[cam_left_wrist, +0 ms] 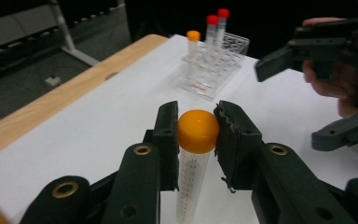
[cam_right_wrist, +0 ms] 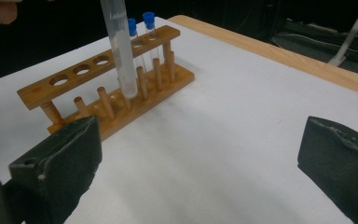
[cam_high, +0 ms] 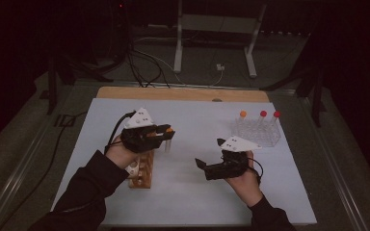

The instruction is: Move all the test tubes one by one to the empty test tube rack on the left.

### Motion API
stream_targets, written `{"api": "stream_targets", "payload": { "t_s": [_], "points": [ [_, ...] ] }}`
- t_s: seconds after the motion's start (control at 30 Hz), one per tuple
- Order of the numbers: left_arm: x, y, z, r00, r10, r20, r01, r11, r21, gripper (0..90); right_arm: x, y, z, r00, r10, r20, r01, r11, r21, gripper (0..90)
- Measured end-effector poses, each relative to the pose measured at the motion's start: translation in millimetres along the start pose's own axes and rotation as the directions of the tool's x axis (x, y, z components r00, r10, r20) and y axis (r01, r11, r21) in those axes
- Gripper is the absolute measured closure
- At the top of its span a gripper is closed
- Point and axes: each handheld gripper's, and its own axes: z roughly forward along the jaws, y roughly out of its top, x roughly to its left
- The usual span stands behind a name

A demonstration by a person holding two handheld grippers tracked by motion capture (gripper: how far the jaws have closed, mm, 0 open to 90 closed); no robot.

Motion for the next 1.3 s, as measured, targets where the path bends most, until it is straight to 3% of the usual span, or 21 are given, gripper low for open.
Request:
{"api": "stream_targets", "payload": {
  "t_s": [0.4, 0.7, 1.03, 1.3],
  "points": [
    [25.5, -4.9, -26.7, 0.9939, -0.044, -0.101, 0.041, 0.9984, -0.039, 71.7, -3.3, -0.1, -2.7, 1.0, 0.005, 0.001, -0.005, 1.0, -0.009, 0.0],
    [44.4, -15.6, -41.0, 0.9796, -0.074, -0.187, 0.066, 0.9965, -0.051, 71.7, -4.0, -0.1, -3.3, 1.0, 0.005, 0.0, -0.005, 1.0, -0.014, 0.0],
    [57.7, -35.1, -39.8, 0.9648, -0.114, -0.237, 0.102, 0.9929, -0.06, 71.8, -4.6, -0.2, -3.7, 1.0, 0.008, -0.003, -0.008, 1.0, -0.012, 0.0],
    [63.4, -54.5, -31.9, 0.9582, -0.15, -0.244, 0.141, 0.9886, -0.053, 71.7, -5.4, -0.9, -3.8, 1.0, 0.007, -0.004, -0.007, 1.0, -0.009, 0.0]
  ]
}}
